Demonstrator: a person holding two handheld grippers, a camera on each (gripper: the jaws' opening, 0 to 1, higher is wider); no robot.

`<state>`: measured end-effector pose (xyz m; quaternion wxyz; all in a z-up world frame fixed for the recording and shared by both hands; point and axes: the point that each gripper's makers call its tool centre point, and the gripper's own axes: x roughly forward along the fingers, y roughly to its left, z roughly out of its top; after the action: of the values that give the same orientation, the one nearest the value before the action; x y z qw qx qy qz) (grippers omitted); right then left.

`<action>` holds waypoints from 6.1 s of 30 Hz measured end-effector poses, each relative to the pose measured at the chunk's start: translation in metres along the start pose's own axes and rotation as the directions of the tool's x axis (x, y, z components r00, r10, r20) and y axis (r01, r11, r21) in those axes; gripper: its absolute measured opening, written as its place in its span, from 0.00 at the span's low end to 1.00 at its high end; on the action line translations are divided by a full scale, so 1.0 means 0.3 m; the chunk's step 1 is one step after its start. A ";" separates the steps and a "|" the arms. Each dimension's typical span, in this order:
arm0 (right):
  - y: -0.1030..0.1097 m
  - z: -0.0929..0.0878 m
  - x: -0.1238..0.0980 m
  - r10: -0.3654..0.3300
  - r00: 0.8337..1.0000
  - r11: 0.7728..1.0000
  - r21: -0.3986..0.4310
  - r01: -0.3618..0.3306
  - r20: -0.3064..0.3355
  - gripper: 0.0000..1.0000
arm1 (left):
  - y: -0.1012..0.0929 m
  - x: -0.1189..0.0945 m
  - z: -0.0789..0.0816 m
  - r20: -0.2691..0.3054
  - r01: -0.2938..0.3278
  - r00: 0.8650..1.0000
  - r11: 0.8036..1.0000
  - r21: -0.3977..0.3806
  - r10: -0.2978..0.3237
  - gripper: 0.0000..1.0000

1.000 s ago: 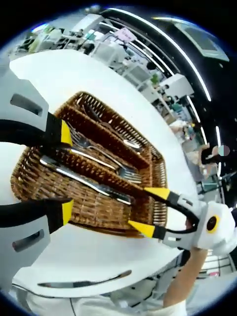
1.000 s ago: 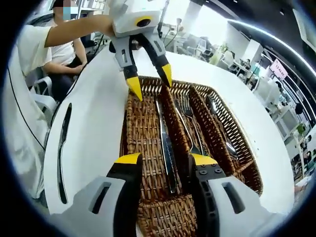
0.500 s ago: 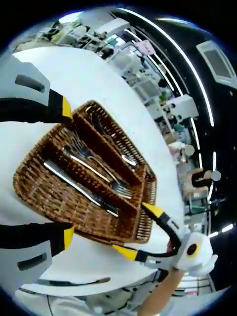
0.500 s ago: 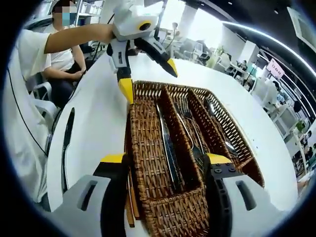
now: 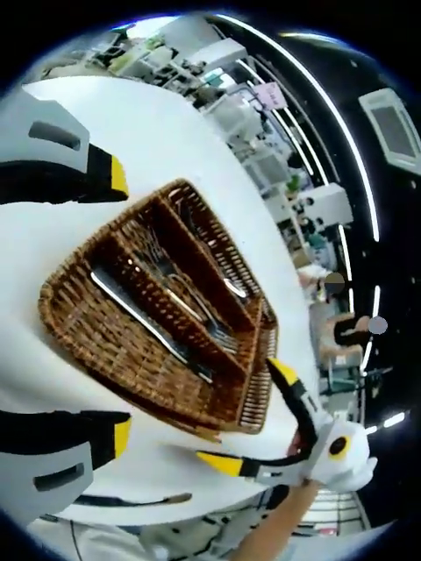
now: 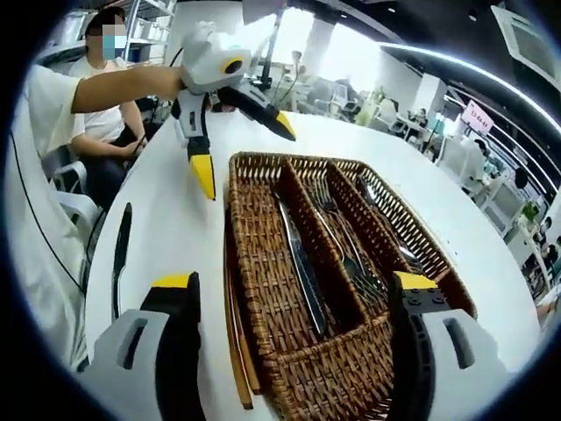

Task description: Arrange the knives, forks, and spoons in their matching storage slots by inserting each utensil handle-first until every utensil is classified and aligned in the correct compartment

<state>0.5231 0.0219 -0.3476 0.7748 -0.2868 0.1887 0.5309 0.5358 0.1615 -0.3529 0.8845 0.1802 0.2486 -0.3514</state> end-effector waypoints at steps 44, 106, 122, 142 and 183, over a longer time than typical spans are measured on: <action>0.101 -0.104 -0.116 -0.099 0.985 0.978 0.195 0.071 0.140 1.00 | -0.093 -0.064 -0.021 0.165 -0.066 0.983 0.995 -0.081 0.079 1.00; 0.442 -0.212 -0.213 -0.014 0.980 0.982 0.186 -0.023 0.198 0.68 | -0.632 -0.159 -0.169 0.145 0.191 0.972 0.981 -0.032 -0.185 0.78; 0.472 -0.197 -0.203 0.045 0.983 0.989 0.132 -0.069 0.176 0.49 | -0.645 -0.182 -0.211 0.064 0.305 0.951 0.952 -0.008 -0.303 0.36; 0.502 -0.207 -0.180 0.054 0.983 0.988 0.133 -0.078 0.177 0.49 | -0.612 -0.163 -0.233 -0.215 0.416 0.899 0.899 0.138 -0.383 0.15; 0.585 -0.154 -0.110 0.269 0.955 0.961 -0.033 -0.275 -0.122 0.08 | -0.637 -0.146 -0.195 -0.339 0.345 0.922 0.796 0.498 -0.187 0.12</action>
<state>0.3483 0.0163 -0.4060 0.6745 -0.3079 0.2579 0.6194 0.3540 0.0823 -0.4030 0.6936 0.4354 0.2795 -0.5012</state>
